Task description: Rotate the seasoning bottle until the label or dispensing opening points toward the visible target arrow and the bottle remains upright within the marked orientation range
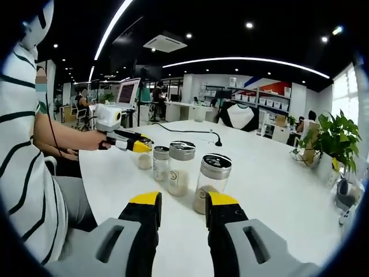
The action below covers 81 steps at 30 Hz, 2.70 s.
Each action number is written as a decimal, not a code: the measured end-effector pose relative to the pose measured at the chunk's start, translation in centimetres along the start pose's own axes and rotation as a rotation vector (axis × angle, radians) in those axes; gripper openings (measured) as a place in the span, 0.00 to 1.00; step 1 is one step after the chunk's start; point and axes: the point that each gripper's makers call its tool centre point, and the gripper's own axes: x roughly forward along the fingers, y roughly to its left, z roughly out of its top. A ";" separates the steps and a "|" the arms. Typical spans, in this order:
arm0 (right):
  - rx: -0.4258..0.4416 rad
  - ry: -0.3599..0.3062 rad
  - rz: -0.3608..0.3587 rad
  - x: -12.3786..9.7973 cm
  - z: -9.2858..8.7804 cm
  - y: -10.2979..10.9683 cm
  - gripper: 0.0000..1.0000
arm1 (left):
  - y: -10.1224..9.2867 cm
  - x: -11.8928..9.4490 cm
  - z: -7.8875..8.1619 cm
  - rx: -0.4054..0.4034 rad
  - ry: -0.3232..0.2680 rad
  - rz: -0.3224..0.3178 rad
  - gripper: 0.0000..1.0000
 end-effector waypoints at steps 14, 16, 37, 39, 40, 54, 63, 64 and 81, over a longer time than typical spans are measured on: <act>0.004 -0.015 -0.001 0.4 0.5 0.1 0.29 | -0.1 0.5 0.1 0.042 0.013 -0.120 0.35; 0.006 -0.022 0.001 0.5 0.6 0.3 0.29 | -0.1 0.5 0.1 0.043 0.014 -0.145 0.35; 0.008 -0.062 -0.016 0.7 1.6 0.4 0.28 | -0.6 0.5 0.1 0.093 0.041 -0.281 0.37; 0.012 -0.067 -0.017 0.7 1.8 0.4 0.29 | -0.4 0.3 0.7 0.101 0.031 -0.250 0.40; 0.014 -0.070 -0.019 0.7 1.8 0.4 0.29 | -0.8 0.2 1.5 0.089 -0.007 -0.259 0.40; 0.123 -0.198 -0.080 1.5 4.3 -0.2 0.29 | -0.8 -1.6 3.2 0.029 -0.058 -0.097 0.40; 0.129 -0.210 -0.092 1.3 5.0 -0.1 0.28 | 0.4 -2.5 3.5 0.004 -0.098 0.086 0.40; 0.133 -0.211 -0.094 1.3 5.0 -0.1 0.28 | 0.7 -2.5 3.3 -0.014 -0.096 0.100 0.40; 0.189 -0.182 -0.117 0.6 3.5 0.2 0.28 | 1.1 -1.4 2.3 0.021 -0.067 0.134 0.42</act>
